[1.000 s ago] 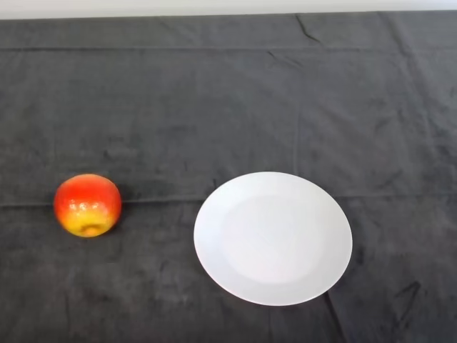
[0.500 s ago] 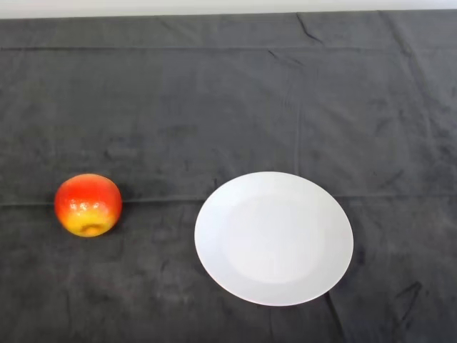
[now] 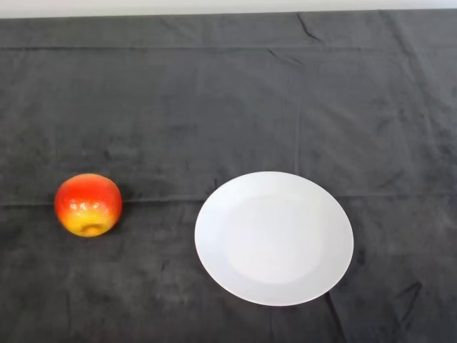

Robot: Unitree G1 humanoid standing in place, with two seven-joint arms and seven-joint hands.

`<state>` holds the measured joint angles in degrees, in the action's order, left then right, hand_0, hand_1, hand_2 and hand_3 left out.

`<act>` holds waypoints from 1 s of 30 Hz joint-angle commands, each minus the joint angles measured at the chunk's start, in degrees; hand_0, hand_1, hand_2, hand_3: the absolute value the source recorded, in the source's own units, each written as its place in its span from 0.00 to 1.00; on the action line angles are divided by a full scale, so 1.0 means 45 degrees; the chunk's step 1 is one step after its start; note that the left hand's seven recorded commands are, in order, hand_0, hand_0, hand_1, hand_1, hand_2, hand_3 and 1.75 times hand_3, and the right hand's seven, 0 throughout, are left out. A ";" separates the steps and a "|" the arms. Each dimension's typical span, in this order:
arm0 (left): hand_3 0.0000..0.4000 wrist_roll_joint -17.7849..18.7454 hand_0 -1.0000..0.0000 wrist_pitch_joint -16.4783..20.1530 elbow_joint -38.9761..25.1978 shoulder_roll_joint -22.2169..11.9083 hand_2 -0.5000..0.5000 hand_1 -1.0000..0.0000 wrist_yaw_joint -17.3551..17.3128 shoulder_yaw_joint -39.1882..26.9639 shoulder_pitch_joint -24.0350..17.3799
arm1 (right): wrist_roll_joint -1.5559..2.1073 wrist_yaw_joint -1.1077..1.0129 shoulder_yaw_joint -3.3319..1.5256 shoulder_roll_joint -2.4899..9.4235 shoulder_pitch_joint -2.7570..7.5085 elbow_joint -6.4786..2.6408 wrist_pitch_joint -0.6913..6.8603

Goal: Move the apple to the plate

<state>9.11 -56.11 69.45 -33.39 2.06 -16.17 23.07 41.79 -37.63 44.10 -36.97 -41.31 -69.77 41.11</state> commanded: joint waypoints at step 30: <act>0.00 -0.2162 1.00 0.0890 -0.0551 0.1576 0.50 1.00 -0.0812 0.2062 0.0957 | 0.0183 -0.0052 0.0193 -0.0271 -0.0180 -0.0020 -0.0054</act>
<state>0.70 -52.72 69.18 -26.14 -1.39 -7.80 25.70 41.79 -37.63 44.10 -36.96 -41.31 -69.77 41.10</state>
